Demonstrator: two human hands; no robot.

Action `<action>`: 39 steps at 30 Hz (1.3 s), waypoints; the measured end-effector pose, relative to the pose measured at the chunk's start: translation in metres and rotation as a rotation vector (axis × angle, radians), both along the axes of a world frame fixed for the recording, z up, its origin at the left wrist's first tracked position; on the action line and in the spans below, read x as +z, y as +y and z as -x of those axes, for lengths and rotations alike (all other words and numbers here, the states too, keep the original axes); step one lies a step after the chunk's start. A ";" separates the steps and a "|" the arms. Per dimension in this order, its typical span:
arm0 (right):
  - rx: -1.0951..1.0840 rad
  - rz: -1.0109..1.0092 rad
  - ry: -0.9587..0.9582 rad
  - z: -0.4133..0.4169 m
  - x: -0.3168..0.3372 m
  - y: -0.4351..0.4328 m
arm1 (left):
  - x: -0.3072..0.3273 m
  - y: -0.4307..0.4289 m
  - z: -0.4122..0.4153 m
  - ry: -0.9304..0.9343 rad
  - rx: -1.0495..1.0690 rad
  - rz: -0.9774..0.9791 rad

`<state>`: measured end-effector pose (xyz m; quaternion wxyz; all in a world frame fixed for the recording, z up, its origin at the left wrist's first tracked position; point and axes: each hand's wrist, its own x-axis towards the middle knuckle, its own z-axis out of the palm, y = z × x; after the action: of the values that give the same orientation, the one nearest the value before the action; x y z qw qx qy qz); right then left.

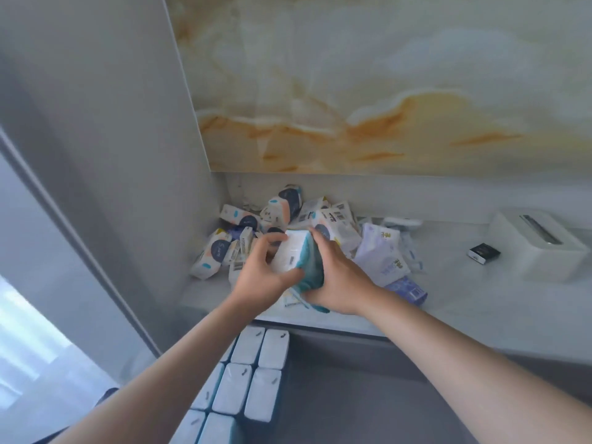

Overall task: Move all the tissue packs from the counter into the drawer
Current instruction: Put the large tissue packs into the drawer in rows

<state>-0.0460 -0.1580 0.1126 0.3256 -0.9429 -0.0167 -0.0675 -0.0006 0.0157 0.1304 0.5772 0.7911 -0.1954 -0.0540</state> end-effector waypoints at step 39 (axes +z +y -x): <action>0.077 -0.237 0.844 0.098 -0.140 0.142 | -0.154 0.126 0.034 0.234 -0.406 -0.861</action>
<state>-0.1444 -0.0159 -0.0270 0.4123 -0.8427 0.0907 0.3343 -0.0343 0.1414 -0.0233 0.1934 0.8923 -0.2394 -0.3302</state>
